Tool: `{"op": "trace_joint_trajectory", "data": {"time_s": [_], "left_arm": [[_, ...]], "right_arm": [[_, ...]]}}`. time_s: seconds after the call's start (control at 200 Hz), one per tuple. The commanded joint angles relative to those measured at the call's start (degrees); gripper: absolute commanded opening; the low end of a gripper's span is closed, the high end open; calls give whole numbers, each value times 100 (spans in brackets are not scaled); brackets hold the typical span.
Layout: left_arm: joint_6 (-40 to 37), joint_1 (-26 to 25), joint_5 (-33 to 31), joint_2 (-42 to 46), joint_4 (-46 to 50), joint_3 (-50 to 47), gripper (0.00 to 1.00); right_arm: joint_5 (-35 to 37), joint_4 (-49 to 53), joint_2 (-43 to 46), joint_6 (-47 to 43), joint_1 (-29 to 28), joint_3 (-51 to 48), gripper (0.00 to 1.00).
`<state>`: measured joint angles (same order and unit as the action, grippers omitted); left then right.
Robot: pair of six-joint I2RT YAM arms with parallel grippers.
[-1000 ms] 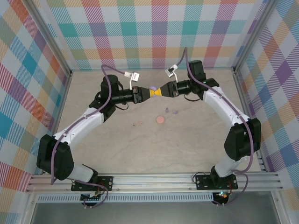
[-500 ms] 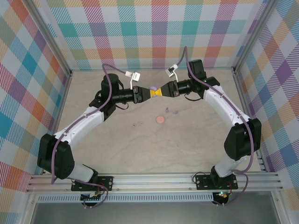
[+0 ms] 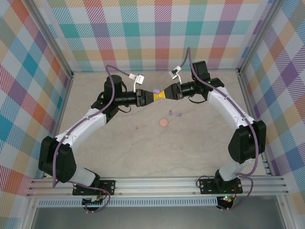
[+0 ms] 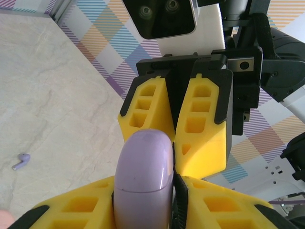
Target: Insert wireless bluetooth earbuds into charging case
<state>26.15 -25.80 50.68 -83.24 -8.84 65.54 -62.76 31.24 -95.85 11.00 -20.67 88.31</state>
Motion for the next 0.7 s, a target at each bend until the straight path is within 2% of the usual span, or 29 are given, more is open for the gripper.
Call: {"op": "trace_joint_trajectory", "data": {"time_s": [0.0, 0.165, 0.265, 0.325, 0.41, 0.48, 0.6, 0.695], "left_arm": [[-154, -126, 499, -34, 45, 240, 32], [-153, -127, 461, -52, 75, 273, 18], [-202, -121, 453, -61, 91, 291, 17], [-324, -130, 355, -45, 198, 310, 17], [-651, -164, -1, 8, 385, 315, 15], [-975, -171, -173, 24, 334, 262, 14], [-1572, -210, -83, 141, -580, -161, 12], [-2242, -291, -204, 280, -830, -377, 12]], "right_arm": [[147, -22, -125, -204, -3, 213, 20], [60, 24, -122, -239, -12, 196, 21], [105, 78, -68, -263, -14, 182, 24], [261, 85, 5, -267, -12, 141, 31], [667, 120, 180, -270, -16, 103, 45], [980, 166, 318, -292, -16, 90, 51], [1398, 350, 490, -327, -16, 126, 54], [1410, 470, 617, -383, -18, 129, 56]]}}
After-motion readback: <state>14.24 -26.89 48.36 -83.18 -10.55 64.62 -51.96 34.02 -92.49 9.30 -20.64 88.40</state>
